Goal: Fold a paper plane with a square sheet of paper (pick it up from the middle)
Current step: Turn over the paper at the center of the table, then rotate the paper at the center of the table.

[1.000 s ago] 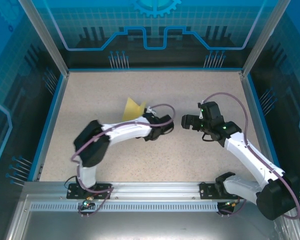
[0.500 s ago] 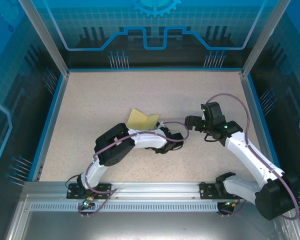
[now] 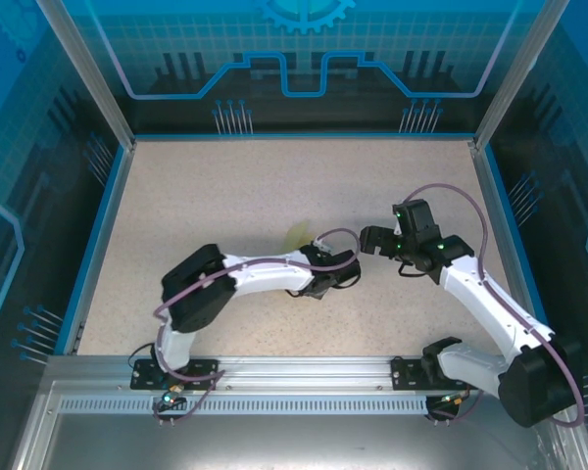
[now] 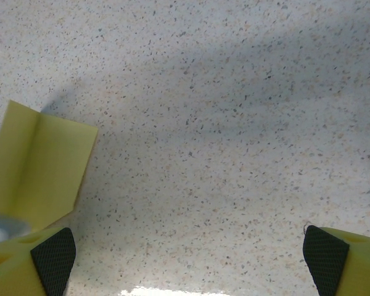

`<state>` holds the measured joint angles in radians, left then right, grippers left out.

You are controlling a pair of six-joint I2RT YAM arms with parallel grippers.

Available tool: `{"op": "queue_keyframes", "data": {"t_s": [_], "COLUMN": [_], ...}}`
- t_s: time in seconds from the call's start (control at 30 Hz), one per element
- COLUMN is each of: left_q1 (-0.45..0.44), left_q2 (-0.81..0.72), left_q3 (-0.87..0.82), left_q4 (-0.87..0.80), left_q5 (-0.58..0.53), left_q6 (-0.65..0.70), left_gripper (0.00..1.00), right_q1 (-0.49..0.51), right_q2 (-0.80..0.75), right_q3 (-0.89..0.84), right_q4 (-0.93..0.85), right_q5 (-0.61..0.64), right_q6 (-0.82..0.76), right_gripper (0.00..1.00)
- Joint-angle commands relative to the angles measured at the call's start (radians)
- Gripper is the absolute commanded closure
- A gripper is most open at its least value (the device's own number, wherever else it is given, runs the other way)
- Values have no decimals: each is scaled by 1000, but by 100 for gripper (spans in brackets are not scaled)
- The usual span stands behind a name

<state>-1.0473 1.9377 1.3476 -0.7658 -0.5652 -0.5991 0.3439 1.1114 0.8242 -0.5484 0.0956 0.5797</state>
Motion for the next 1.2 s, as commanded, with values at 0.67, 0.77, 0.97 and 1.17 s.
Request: {"op": "queue_keyframes", "data": {"t_s": [0.67, 0.77, 0.97, 1.17], "left_q1": [482, 550, 619, 627], "left_q2": [-791, -861, -924, -915], "left_q3": [-613, -656, -695, -702], "left_q4": [205, 189, 165, 184], "left_q5": [309, 344, 381, 406], "left_q6": [-249, -249, -230, -229], "left_gripper": [6, 3, 2, 2], "right_q1": [438, 484, 517, 530], "right_q2": [761, 865, 949, 978], "right_q3": [489, 568, 613, 613], "right_q4": [154, 144, 103, 39], "right_q5": [-349, -362, -344, -358], "right_q6": [54, 69, 70, 6], "right_gripper": [48, 56, 60, 60]}}
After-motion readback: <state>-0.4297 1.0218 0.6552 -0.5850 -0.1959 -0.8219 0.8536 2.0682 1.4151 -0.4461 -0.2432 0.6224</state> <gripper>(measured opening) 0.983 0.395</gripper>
